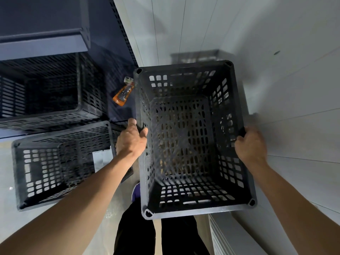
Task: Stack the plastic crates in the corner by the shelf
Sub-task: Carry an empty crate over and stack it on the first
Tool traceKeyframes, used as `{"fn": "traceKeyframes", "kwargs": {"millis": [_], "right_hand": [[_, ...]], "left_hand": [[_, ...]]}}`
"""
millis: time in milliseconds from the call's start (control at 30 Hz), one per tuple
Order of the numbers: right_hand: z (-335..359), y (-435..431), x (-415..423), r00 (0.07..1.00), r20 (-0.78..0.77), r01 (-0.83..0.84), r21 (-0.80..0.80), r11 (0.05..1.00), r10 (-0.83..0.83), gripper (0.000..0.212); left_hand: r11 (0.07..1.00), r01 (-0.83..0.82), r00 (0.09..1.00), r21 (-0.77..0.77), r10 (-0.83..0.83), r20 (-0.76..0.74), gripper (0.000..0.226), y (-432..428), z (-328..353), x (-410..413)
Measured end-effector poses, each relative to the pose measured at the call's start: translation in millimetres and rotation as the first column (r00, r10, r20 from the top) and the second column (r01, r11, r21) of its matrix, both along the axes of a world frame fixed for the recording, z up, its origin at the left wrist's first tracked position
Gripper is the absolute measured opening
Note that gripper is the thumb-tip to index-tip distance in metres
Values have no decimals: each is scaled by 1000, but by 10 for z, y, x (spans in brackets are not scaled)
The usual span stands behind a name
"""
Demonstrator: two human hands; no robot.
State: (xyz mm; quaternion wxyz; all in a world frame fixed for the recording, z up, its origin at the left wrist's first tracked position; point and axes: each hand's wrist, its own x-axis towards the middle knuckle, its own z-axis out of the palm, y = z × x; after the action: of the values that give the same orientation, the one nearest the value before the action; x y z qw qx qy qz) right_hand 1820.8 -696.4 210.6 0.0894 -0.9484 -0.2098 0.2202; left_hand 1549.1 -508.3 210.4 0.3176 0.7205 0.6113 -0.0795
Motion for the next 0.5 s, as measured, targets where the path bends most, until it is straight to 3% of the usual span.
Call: {"fn": "traceKeyframes", "kwargs": {"millis": [300,400,500], "right_hand": [[95,127,37,996,-69,-56,-78,995,50,25],[110,122,37,997,-42,-67,-76,995,64,26],[130,128,45,997,-46,-71,-60,996,68,24]], "left_hand": [[990,-127,990,-55,124,-62,19,-42,-75,141],[978,-166,986,-123,165,-18,20,-5,-86,152],[974,-133,991,-182,130,-29,22,85,-36,110]]}}
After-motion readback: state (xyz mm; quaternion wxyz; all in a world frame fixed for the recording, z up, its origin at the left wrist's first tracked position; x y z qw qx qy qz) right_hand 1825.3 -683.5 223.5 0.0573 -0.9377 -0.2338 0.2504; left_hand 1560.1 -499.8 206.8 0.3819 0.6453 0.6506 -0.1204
